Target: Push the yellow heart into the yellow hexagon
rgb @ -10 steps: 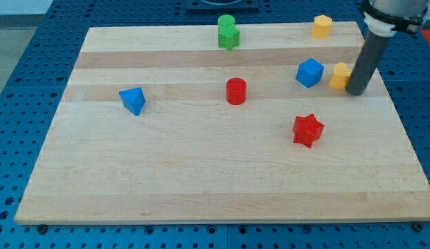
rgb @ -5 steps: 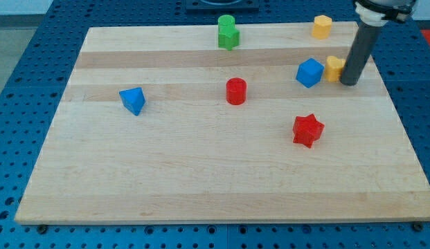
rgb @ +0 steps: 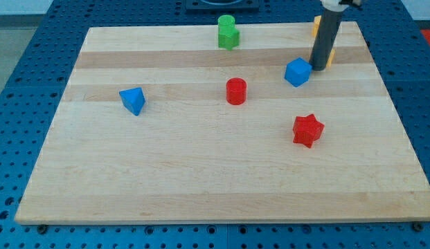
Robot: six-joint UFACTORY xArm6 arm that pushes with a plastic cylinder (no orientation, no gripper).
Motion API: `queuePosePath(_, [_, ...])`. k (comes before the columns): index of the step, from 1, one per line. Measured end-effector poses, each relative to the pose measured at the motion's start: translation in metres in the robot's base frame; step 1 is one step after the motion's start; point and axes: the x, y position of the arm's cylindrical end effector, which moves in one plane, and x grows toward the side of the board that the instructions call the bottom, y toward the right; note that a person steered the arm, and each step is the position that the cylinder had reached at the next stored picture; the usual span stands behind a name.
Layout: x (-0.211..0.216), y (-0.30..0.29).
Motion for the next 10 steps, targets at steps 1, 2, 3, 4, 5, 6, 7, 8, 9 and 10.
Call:
queuePosePath(1, [-0.008,0.014])
queuePosePath(2, [-0.005,0.015])
queuePosePath(3, [-0.001,0.031])
queuePosePath(4, [-0.007,0.036])
queuePosePath(5, [-0.024,0.028])
queuePosePath(6, [-0.034,0.022])
queuePosePath(7, [-0.038,0.022])
queuePosePath(8, [-0.039,0.022])
queuePosePath(9, [-0.042,0.022])
queuePosePath(10, [-0.040,0.022])
